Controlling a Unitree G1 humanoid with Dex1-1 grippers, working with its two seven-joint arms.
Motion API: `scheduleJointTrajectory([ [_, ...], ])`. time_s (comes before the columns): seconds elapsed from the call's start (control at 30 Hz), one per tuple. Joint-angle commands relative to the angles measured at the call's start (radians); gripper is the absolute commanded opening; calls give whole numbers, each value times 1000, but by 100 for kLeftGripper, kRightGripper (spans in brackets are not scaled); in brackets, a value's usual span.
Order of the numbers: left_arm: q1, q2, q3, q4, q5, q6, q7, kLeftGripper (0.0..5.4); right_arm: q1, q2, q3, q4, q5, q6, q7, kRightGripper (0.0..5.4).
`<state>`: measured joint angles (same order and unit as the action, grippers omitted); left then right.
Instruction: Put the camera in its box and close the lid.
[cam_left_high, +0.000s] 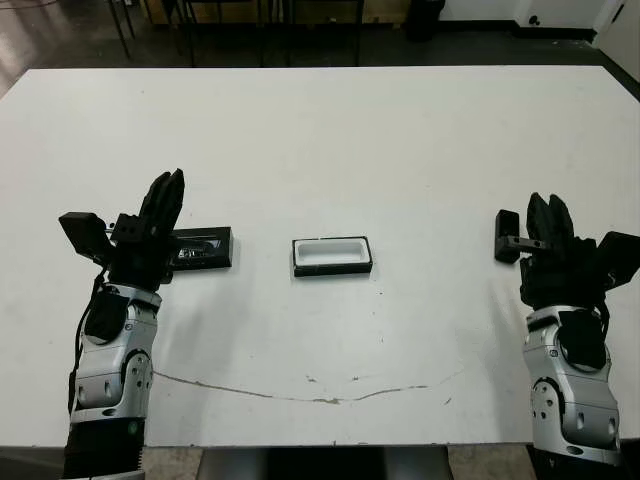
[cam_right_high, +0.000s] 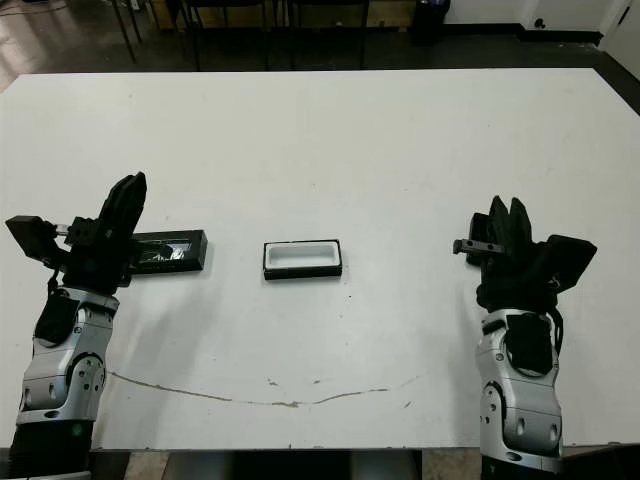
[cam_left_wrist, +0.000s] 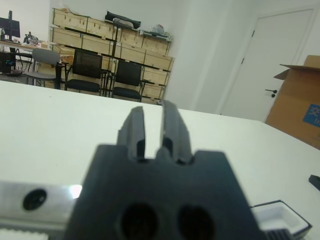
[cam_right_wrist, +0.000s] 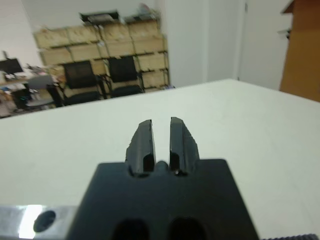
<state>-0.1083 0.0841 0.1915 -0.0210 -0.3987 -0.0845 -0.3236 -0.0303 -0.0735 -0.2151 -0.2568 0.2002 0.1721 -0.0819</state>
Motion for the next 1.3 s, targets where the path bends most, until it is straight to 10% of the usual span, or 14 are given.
scheduleJointTrajectory([
  [0.03, 14, 3, 2, 19, 0, -2, -6, 0, -15, 15, -2, -3, -3, 89, -36, 78],
  [0.7, 9, 8, 8, 38, -5, -3, -22, 0, -150, 12, 13, 38, -88, 331, -91, 529],
  [1.3, 3, 4, 8, 65, -3, -32, -39, 0, -241, 15, -6, 213, -135, 321, -138, 539],
])
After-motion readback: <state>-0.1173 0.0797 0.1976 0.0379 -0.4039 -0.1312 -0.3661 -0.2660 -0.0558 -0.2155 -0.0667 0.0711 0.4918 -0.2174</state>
